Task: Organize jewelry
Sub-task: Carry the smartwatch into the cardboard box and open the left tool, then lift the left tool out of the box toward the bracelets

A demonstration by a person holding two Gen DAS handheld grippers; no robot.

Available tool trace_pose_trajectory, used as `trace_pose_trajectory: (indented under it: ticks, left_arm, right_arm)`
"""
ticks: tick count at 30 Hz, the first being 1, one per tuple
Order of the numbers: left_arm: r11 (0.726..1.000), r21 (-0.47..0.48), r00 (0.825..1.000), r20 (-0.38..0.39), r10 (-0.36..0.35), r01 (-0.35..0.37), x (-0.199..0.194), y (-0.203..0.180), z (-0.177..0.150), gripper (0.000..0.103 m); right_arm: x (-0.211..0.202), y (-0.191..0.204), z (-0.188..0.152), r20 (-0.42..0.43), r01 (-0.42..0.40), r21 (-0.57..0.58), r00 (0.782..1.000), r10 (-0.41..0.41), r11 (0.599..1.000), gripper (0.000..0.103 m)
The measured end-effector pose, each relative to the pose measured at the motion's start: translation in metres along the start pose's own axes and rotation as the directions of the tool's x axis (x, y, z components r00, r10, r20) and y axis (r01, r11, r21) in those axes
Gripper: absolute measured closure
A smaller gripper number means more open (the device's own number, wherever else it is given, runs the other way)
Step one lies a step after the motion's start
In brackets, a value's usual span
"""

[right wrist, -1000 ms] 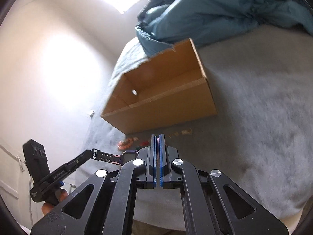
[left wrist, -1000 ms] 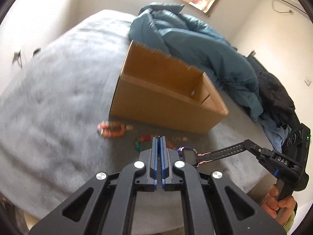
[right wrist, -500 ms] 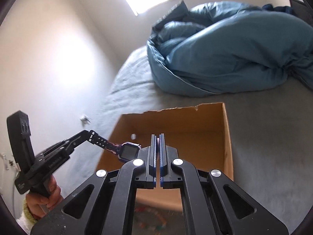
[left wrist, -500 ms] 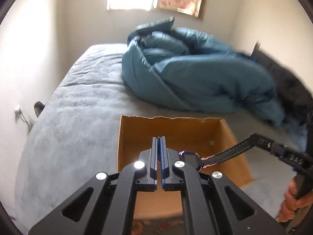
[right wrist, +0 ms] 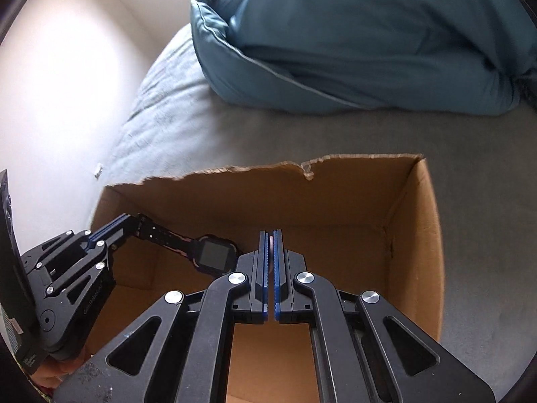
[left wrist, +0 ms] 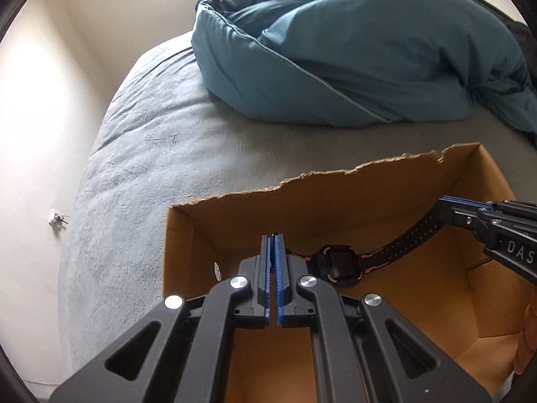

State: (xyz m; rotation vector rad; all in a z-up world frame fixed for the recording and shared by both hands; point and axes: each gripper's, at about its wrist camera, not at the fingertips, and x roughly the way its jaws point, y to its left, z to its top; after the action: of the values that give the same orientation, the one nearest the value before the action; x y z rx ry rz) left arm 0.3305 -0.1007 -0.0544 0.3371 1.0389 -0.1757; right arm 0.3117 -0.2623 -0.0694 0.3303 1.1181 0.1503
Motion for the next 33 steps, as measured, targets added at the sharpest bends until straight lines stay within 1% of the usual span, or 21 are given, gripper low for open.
trace_pose_trajectory:
  ticks: [1,2,4,5,6,7,8,10,11,12,14,17,20,23,24,26,27,28,29,32,33]
  left_arm:
    - [1.0,0.006,1.0,-0.006,0.007,-0.007,0.003,0.0,0.001,0.101]
    - [1.0,0.012,1.0,-0.006,0.011,-0.011,0.003,-0.002,0.001,0.101]
    - [1.0,0.019,1.0,0.005,0.013,-0.013,0.002,-0.004,0.001,0.101]
    - [1.0,0.021,1.0,0.009,0.013,-0.013,0.002,-0.003,0.002,0.1]
    - [1.0,0.021,1.0,0.009,0.013,-0.013,0.001,-0.003,0.002,0.099]
    - [1.0,0.019,1.0,0.007,0.011,-0.011,0.0,-0.002,0.001,0.097]
    - [1.0,0.013,1.0,0.006,0.01,-0.01,-0.002,-0.001,0.001,0.092]
    - [1.0,-0.002,1.0,0.018,0.004,-0.004,-0.007,0.002,-0.002,0.088]
    - [1.0,-0.01,1.0,0.031,-0.002,0.003,-0.013,0.003,-0.004,0.085]
    - [1.0,-0.017,0.999,0.044,-0.008,0.009,-0.019,0.004,-0.006,0.082]
    - [0.999,-0.037,0.996,0.082,-0.022,0.025,-0.038,0.01,-0.012,0.079]
    - [0.997,-0.063,0.99,0.138,-0.041,0.05,-0.066,0.019,-0.022,0.076]
    - [0.99,-0.102,0.976,0.207,-0.07,0.093,-0.099,0.032,-0.039,0.074]
    - [0.979,-0.151,0.953,0.287,-0.092,0.14,-0.14,0.049,-0.066,0.072]
    - [0.976,-0.158,0.948,0.302,-0.096,0.149,-0.148,0.052,-0.073,0.071]
    - [0.97,-0.173,0.936,0.337,-0.105,0.171,-0.169,0.06,-0.093,0.069]
    - [0.967,-0.177,0.927,0.359,-0.108,0.182,-0.183,0.064,-0.108,0.067]
    - [0.966,-0.179,0.922,0.37,-0.109,0.186,-0.19,0.065,-0.116,0.067]
    - [0.965,-0.183,0.916,0.386,-0.106,0.189,-0.2,0.067,-0.13,0.065]
    - [0.963,-0.187,0.91,0.4,-0.107,0.196,-0.215,0.07,-0.158,0.063]
    - [0.962,-0.183,0.908,0.404,-0.114,0.202,-0.22,0.071,-0.172,0.062]
  right_arm:
    - [0.004,-0.002,0.0,-0.009,0.002,0.001,1.0,-0.002,1.0,0.101]
    - [0.004,-0.002,0.0,-0.011,0.003,-0.001,1.0,-0.003,1.0,0.098]
    - [0.001,-0.002,-0.001,-0.007,0.017,0.001,1.0,-0.017,1.0,0.097]
    - [0.0,-0.004,0.0,-0.005,0.022,0.002,1.0,-0.022,1.0,0.094]
    - [-0.001,-0.006,-0.002,-0.004,0.027,0.002,1.0,-0.027,1.0,0.088]
    - [-0.004,-0.007,-0.003,0.0,0.035,0.002,0.999,-0.035,0.999,0.085]
    - [-0.006,-0.008,-0.003,0.002,0.039,0.003,0.999,-0.039,0.999,0.081]
    - [-0.013,-0.008,-0.006,0.006,0.048,0.002,0.999,-0.048,0.999,0.079]
    - [-0.017,-0.008,-0.008,0.011,0.044,0.002,0.999,-0.044,0.999,0.077]
    - [-0.02,-0.008,-0.007,0.017,0.046,0.005,0.999,-0.046,0.999,0.073]
    - [-0.029,-0.006,-0.008,0.039,0.038,0.003,0.999,-0.038,0.999,0.07]
    - [-0.051,-0.002,-0.013,0.078,0.026,-0.001,0.997,-0.026,1.0,0.069]
    - [-0.084,0.002,-0.028,0.129,0.012,-0.016,0.992,-0.01,1.0,0.066]
    - [-0.113,0.007,-0.046,0.178,0.015,-0.039,0.984,-0.008,0.999,0.064]
    - [-0.124,0.009,-0.055,0.198,0.017,-0.051,0.98,-0.007,0.999,0.064]
    - [-0.143,0.013,-0.072,0.235,0.015,-0.083,0.972,0.005,0.996,0.063]
    - [-0.152,0.016,-0.081,0.251,0.018,-0.103,0.968,0.008,0.994,0.061]
    - [-0.16,0.019,-0.091,0.267,0.027,-0.124,0.964,0.007,0.992,0.061]
    - [-0.17,0.021,-0.105,0.289,0.037,-0.151,0.957,0.008,0.988,0.061]
    - [-0.186,0.024,-0.135,0.317,0.043,-0.183,0.948,0.017,0.982,0.06]
    - [-0.19,0.024,-0.145,0.32,0.044,-0.199,0.947,0.022,0.979,0.06]
